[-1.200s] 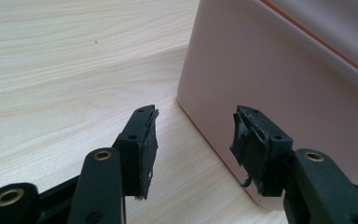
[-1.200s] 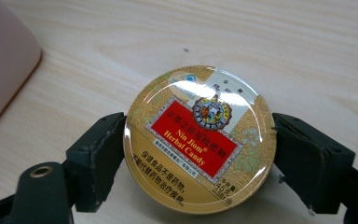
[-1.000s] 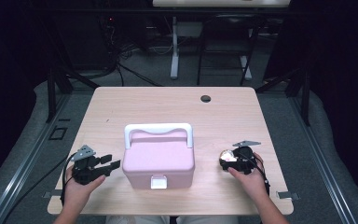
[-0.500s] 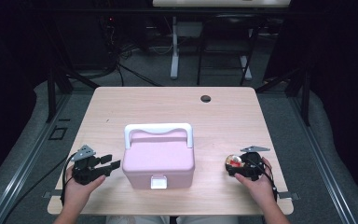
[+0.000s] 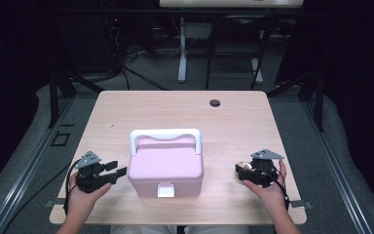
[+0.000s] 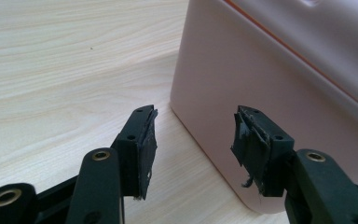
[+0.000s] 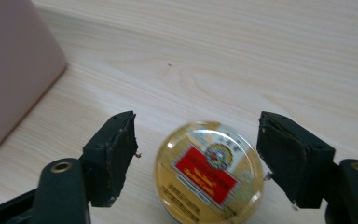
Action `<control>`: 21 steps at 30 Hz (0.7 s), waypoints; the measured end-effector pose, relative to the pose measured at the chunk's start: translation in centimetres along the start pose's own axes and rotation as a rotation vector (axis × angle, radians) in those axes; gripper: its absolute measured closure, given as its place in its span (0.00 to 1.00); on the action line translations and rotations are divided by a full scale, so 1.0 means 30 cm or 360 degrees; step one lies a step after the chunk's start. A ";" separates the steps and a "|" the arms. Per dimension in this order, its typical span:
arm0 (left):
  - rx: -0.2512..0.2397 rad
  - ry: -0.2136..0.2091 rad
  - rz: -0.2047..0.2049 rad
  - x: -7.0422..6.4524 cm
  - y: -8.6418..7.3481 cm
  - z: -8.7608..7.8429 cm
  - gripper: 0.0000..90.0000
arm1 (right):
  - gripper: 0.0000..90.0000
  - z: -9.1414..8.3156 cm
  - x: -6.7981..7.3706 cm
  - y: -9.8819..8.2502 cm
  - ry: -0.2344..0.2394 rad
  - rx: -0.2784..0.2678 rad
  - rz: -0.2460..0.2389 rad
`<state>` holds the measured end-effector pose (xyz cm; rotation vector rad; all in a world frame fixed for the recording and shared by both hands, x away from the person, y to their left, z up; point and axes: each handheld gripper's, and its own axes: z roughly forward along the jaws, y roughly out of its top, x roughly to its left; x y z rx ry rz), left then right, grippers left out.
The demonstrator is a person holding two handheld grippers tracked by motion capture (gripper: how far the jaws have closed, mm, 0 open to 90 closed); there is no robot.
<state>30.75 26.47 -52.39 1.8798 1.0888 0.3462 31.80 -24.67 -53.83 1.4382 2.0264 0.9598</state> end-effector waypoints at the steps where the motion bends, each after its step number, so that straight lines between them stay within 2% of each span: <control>1: -0.0005 0.0001 -0.0007 -0.003 0.000 0.002 0.54 | 0.34 0.000 0.009 0.007 0.0007 -0.0016 -0.0016; 3: -0.0003 -0.0019 -0.0026 -0.009 0.001 0.003 0.54 | 0.41 -0.001 0.029 0.022 0.0028 -0.0041 -0.0034; 6: -0.0005 -0.0030 -0.0006 -0.017 0.004 0.005 0.55 | 0.45 -0.002 0.070 0.057 0.0080 -0.0081 -0.0062; 7: -0.0006 -0.0035 0.0001 -0.020 0.005 0.005 0.55 | 0.49 0.000 0.079 0.065 0.0114 -0.0089 -0.0054; 8: -0.0005 -0.0040 0.0003 -0.021 0.006 0.005 0.56 | 0.53 0.004 0.095 0.079 0.0187 -0.0065 -0.0040; 10: 0.0005 -0.0054 0.0008 -0.025 0.007 0.005 0.58 | 0.56 0.016 0.124 0.093 0.0257 -0.0037 -0.0007; 13: 0.0004 -0.0077 0.0011 -0.028 0.009 0.005 0.60 | 0.57 0.031 0.165 0.101 0.0277 -0.0018 -0.0045; 17: 0.0006 -0.0087 0.0019 -0.033 0.010 0.009 0.64 | 0.58 0.042 0.212 0.096 0.0299 -0.0057 -0.0081; 20: 0.0012 -0.0094 0.0026 -0.040 0.010 0.014 0.64 | 0.59 0.043 0.226 0.090 0.0279 -0.0063 -0.0087; 21: 0.0013 -0.0097 0.0035 -0.041 0.011 0.015 0.64 | 0.63 0.043 0.229 0.088 0.0289 -0.0079 -0.0089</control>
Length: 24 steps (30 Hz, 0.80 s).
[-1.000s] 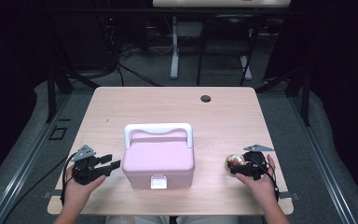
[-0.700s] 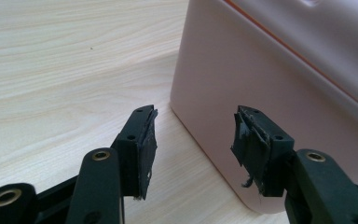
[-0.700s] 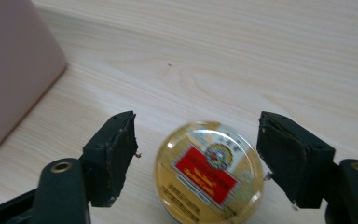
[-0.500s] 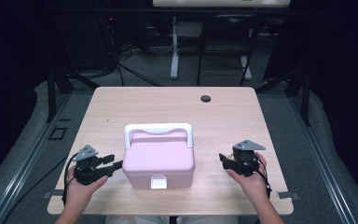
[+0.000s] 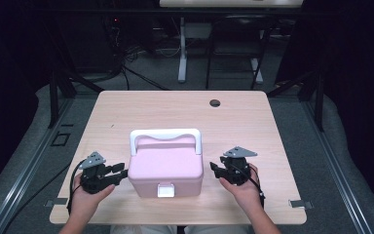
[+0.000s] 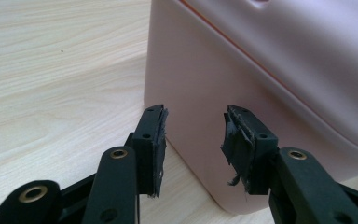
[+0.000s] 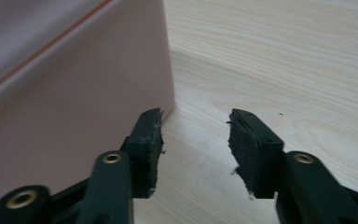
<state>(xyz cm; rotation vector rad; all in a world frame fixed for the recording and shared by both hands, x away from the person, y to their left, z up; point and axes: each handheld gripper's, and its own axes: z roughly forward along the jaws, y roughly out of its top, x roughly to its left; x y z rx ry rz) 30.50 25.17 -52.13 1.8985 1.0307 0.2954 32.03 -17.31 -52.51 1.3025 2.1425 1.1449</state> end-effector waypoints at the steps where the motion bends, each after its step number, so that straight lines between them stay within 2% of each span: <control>1: 0.0000 -0.0005 0.0000 -0.003 0.001 0.001 0.64 | 0.65 0.000 0.002 -0.001 0.0019 -0.0013 0.0000; 3: -0.0004 0.0011 0.0009 -0.008 0.002 0.003 0.66 | 0.67 -0.002 0.010 -0.004 0.0055 -0.0031 0.0012; 7: -0.0004 0.0000 -0.0003 -0.009 0.002 0.002 0.68 | 0.67 -0.004 0.025 -0.002 0.0089 -0.0056 0.0001; 10: 0.0001 0.0010 0.0012 -0.016 0.005 0.001 0.71 | 0.67 -0.005 0.042 -0.002 0.0114 -0.0055 0.0001; 13: 0.0007 0.0014 0.0000 -0.020 0.006 0.001 0.73 | 0.67 -0.005 0.063 -0.001 0.0154 -0.0049 -0.0001; 17: 0.0015 0.0002 -0.0024 -0.028 0.008 0.003 0.75 | 0.72 -0.006 0.075 -0.001 0.0147 -0.0038 -0.0004; 24: 0.0017 -0.0029 -0.0031 -0.053 0.011 0.014 0.82 | 0.89 -0.018 0.083 -0.008 0.0142 -0.0043 0.0006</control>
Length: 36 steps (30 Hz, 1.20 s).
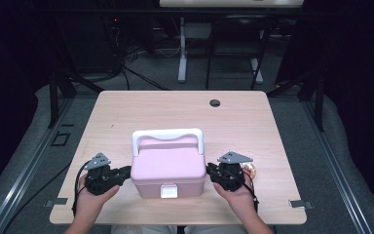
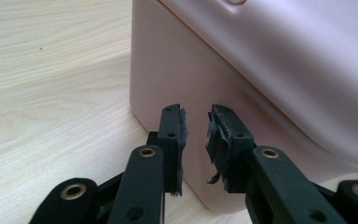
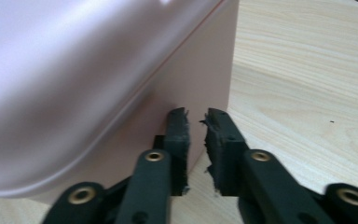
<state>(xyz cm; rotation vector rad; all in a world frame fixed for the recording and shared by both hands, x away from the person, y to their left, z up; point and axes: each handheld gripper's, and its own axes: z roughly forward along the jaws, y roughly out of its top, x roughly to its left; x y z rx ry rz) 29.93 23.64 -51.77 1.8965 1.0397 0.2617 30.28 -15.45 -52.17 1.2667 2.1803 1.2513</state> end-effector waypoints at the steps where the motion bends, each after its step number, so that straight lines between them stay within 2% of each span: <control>1: 0.0001 -0.0003 -0.0001 -0.002 0.000 0.001 0.83 | 0.92 -0.002 0.002 -0.002 0.0005 -0.0004 0.0005; 7: 0.0007 -0.0010 -0.0015 -0.018 0.001 0.003 0.90 | 0.99 -0.013 0.016 -0.018 0.0017 0.0017 0.0004; 13: 0.0023 0.0026 0.0000 -0.040 0.004 0.002 0.99 | 1.00 -0.018 0.026 -0.028 0.0016 0.0035 -0.0009; 24: 0.0037 0.0011 0.0058 -0.087 0.003 0.014 1.00 | 1.00 -0.073 0.026 -0.060 0.0009 0.0059 -0.0006; 27: 0.0031 0.0010 0.0049 -0.100 -0.003 0.013 1.00 | 1.00 -0.090 0.030 -0.071 0.0012 0.0063 -0.0005; 31: 0.0078 0.0021 0.0058 -0.108 -0.012 0.012 1.00 | 1.00 -0.105 0.038 -0.081 0.0018 0.0073 -0.0025; 36: 0.0091 0.0017 0.0058 -0.113 -0.015 0.010 1.00 | 1.00 -0.115 0.046 -0.082 0.0011 0.0100 -0.0022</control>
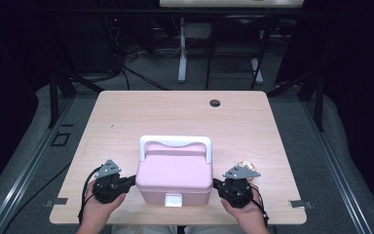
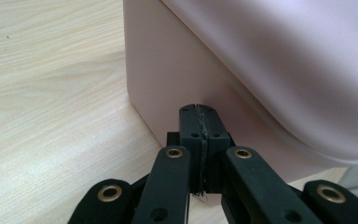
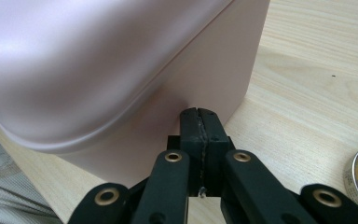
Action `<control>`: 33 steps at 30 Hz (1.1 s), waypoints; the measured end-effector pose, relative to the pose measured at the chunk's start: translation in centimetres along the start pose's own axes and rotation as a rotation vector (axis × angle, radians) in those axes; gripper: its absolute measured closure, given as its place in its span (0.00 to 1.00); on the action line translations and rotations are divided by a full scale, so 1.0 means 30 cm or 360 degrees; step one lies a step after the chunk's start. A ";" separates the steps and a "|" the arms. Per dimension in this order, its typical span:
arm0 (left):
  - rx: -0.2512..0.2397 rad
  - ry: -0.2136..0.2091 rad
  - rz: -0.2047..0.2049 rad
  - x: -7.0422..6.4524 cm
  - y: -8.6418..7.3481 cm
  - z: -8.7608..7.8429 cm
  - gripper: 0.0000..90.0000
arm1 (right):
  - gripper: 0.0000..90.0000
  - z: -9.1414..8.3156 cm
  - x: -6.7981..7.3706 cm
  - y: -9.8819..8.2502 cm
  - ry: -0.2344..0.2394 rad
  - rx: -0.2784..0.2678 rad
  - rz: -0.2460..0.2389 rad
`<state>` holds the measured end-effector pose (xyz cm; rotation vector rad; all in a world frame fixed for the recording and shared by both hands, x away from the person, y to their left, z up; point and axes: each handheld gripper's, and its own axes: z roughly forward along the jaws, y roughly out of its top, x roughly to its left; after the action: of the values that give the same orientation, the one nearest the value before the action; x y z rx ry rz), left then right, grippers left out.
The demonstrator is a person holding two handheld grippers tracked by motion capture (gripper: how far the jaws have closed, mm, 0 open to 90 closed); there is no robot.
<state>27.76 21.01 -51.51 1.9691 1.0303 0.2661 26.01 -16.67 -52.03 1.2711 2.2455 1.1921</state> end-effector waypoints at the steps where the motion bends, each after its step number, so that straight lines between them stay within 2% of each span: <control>1: 0.0005 0.0000 0.0001 -0.002 0.000 -0.001 1.00 | 1.00 0.000 0.001 0.001 -0.0001 0.0001 0.0001; 8: 0.0012 -0.0035 0.0004 0.005 -0.001 -0.006 1.00 | 1.00 0.004 -0.015 0.008 0.0030 0.0014 -0.0012; 11: 0.0016 -0.0059 0.0014 0.016 0.008 -0.010 0.98 | 0.95 0.006 -0.027 0.015 0.0038 0.0044 -0.0030; 14: 0.0029 -0.0081 0.0028 0.031 0.024 -0.022 0.91 | 0.91 0.005 -0.045 0.028 0.0068 0.0073 -0.0046; 16: 0.0036 -0.0070 0.0039 0.038 0.040 -0.034 0.86 | 0.87 0.003 -0.052 0.038 0.0080 0.0091 -0.0069; 18: 0.0047 -0.0064 0.0046 0.043 0.054 -0.045 0.79 | 0.78 -0.003 -0.059 0.053 0.0066 0.0113 -0.0090; 21: 0.0061 -0.0055 0.0064 0.051 0.077 -0.061 0.72 | 0.71 -0.015 -0.067 0.075 0.0069 0.0118 -0.0118; 24: 0.0068 -0.0062 0.0055 0.060 0.100 -0.078 0.68 | 0.61 -0.027 -0.077 0.098 0.0059 0.0127 -0.0131; 27: 0.0077 -0.0064 0.0056 0.062 0.118 -0.091 0.66 | 0.59 -0.039 -0.086 0.121 0.0059 0.0127 -0.0133; 29: 0.0089 -0.0069 0.0080 0.064 0.130 -0.097 0.63 | 0.59 -0.048 -0.091 0.138 0.0067 0.0131 -0.0144; 33: 0.0100 -0.0075 0.0088 0.062 0.158 -0.111 0.61 | 0.60 -0.068 -0.091 0.179 0.0087 0.0151 -0.0176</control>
<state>29.84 23.08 -46.19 2.0530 0.9657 0.2188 29.38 -18.52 -46.97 1.1436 2.4042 1.1055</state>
